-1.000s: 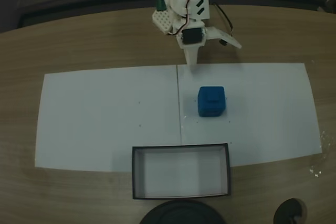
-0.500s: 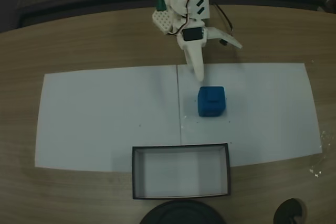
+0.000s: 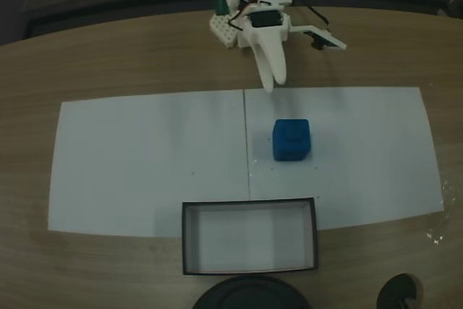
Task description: Grab a blue square and put it in the box.
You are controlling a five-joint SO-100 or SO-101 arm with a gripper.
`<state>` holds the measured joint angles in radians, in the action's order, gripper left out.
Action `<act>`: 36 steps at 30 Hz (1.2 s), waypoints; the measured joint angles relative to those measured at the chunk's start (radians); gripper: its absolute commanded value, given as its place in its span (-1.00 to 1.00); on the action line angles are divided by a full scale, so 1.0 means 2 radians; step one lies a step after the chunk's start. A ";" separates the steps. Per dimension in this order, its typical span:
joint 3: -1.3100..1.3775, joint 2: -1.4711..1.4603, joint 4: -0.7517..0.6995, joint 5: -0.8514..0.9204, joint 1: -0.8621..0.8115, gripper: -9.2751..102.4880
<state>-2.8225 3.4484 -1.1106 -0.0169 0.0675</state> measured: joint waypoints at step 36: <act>0.523 -0.760 -0.238 -0.002 0.114 -0.03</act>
<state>-1.7763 1.9282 -1.5861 -0.0199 0.2961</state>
